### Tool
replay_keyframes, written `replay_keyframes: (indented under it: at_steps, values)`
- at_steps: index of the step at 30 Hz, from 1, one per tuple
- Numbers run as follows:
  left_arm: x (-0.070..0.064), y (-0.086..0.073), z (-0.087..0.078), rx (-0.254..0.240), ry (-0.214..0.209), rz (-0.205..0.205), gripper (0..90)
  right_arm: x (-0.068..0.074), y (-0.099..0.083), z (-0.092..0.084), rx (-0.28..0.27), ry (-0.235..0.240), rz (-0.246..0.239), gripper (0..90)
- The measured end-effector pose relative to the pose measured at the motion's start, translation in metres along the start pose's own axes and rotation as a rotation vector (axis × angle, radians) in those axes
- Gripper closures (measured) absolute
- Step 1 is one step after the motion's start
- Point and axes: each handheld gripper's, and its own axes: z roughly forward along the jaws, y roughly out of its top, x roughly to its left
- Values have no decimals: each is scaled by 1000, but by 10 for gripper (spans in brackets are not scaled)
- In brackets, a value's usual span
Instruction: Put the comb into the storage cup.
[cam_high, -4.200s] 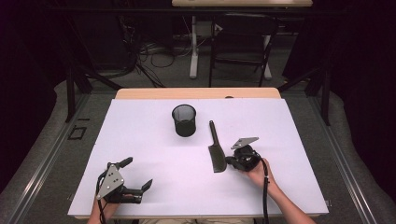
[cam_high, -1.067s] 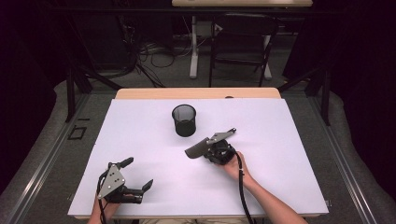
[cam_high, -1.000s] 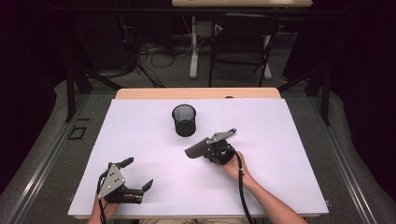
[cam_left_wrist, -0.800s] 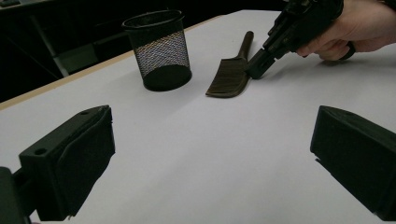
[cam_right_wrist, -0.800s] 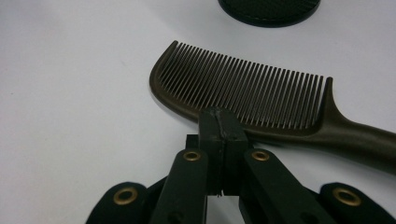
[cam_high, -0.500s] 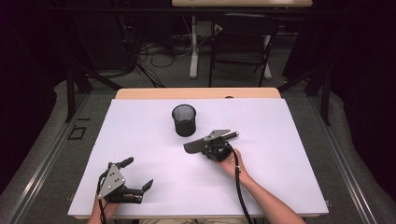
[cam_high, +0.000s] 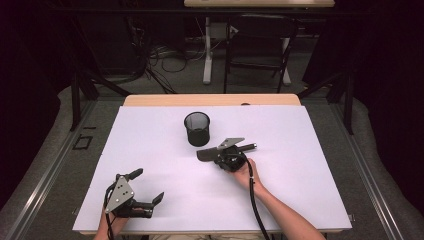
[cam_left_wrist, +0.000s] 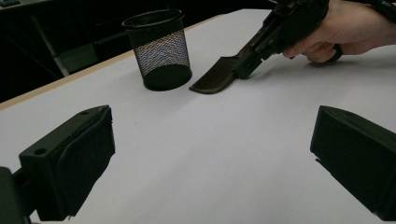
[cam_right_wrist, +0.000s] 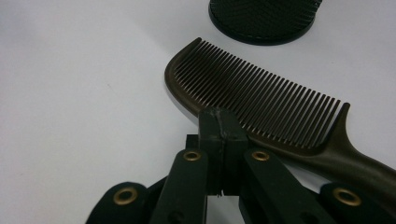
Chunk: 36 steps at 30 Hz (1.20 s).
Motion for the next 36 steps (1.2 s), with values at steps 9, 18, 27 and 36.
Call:
replay_keyframes:
  at_steps: [9, 18, 27, 36]
  values:
    - [0, 0, -2, -5, 3, -5, 0, -3, 0, -7, -20, 29, 17, 789]
    - [0, 0, -3, -5, 1, -2, 0, -2, 0, -30, -40, 94, -9, 479]
    - [0, 0, -3, -4, 2, -2, 0, -8, -11, -58, -43, 114, -28, 319]
    - [0, 0, -4, -9, 0, -2, 0, -13, -25, -82, -58, 105, -29, 165]
